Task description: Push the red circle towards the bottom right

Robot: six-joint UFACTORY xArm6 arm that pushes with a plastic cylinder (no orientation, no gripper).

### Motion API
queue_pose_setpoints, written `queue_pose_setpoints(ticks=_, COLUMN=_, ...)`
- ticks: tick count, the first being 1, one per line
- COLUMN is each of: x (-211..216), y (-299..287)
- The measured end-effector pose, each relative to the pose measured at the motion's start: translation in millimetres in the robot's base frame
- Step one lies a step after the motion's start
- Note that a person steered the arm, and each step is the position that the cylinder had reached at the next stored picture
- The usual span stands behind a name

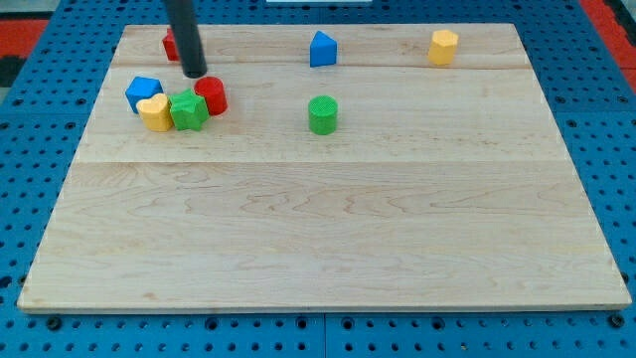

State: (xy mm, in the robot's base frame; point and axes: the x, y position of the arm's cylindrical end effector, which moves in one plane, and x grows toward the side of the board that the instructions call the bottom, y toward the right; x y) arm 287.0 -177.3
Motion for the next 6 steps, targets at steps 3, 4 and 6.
queue_pose_setpoints(ticks=3, x=47.7, y=50.9)
queue_pose_setpoints(ticks=4, x=79.0, y=85.1)
queue_pose_setpoints(ticks=6, x=149.7, y=153.5)
